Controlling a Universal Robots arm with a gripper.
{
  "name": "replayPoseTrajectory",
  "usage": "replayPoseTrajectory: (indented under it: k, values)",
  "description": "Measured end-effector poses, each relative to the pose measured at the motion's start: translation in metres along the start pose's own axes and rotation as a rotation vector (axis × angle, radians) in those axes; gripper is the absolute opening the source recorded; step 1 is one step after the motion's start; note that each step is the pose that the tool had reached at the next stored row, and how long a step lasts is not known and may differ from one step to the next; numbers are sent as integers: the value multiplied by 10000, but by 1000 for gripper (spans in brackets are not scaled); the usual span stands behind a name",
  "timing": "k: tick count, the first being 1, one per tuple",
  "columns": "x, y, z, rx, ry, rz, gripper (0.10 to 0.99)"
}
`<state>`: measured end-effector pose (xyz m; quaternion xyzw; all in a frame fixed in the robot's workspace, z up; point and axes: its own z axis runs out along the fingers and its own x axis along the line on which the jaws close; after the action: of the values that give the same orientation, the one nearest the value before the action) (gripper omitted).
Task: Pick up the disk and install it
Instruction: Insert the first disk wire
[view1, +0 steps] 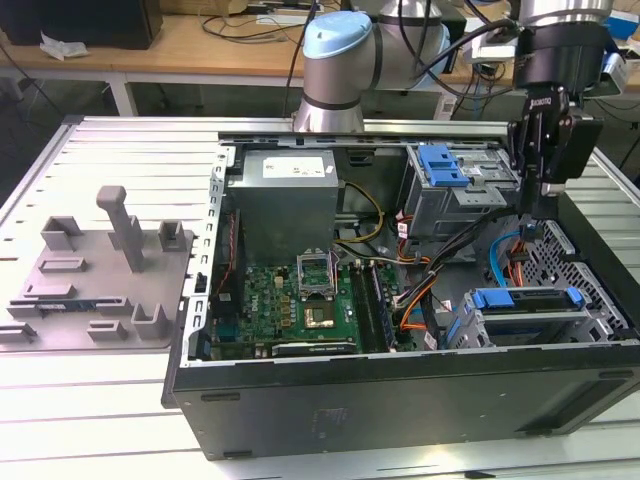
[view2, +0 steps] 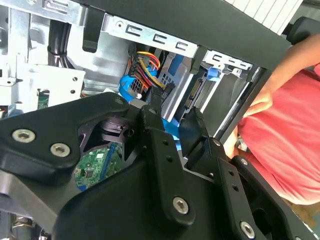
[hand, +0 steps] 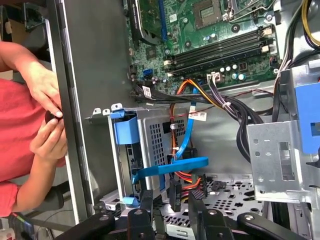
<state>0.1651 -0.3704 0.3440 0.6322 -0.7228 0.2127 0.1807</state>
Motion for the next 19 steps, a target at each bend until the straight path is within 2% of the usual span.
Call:
replayPoseTrajectory:
  k: [4,9,19]
  values:
    - [-28,3,45,-17,105,-22,412]
    - [-26,-14,70,-126,142,-95,412]
    - [-65,-37,128,-110,335,-95,412]
